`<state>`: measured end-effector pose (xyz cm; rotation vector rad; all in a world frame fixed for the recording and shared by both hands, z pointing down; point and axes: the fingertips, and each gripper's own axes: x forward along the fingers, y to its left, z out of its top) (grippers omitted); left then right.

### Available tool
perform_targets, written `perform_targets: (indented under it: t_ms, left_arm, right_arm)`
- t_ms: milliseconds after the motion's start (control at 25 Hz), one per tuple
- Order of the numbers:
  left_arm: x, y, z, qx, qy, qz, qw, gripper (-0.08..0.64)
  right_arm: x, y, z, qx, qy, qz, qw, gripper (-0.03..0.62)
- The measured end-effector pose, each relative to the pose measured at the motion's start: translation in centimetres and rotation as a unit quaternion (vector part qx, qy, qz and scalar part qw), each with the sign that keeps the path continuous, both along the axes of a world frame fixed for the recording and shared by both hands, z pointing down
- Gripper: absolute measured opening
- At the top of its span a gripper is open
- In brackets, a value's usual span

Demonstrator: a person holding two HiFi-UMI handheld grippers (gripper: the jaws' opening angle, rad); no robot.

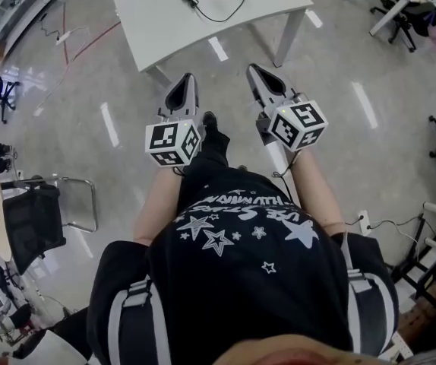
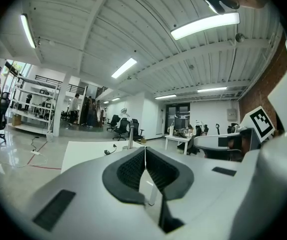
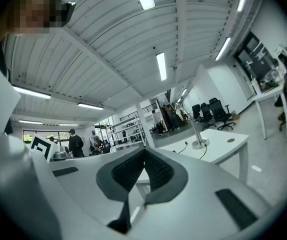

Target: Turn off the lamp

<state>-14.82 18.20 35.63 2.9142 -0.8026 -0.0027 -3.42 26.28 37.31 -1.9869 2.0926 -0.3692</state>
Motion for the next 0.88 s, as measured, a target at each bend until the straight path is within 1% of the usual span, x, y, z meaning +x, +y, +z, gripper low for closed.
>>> perform_targets:
  t_ms: [160,440,680,880]
  left_arm:
    - [1.3,-1.2,-0.2,-0.001,0.006,0.005,1.0000,0.014]
    - [3.8,-5.0,0.0,-0.006,0.020,0.011,0.9997,0.014]
    - [5.8,-10.3,0.7,-0.020,0.025,0.017,0.9993,0.013]
    - [8.5,-15.6,-0.1,-0.021,0.028,0.027,0.9990,0.014]
  right_arm:
    - [1.3,-1.0,-0.3,-0.003,0.010,0.006,1.000,0.006]
    - [3.9,-4.4,-0.2,-0.007,0.019,0.018,1.000,0.006]
    - [5.6,-9.0,-0.2,-0.016,0.033,0.022,0.999,0.006]
    - [8.5,-13.2,-0.8,-0.025,0.035,0.043,0.998,0.006]
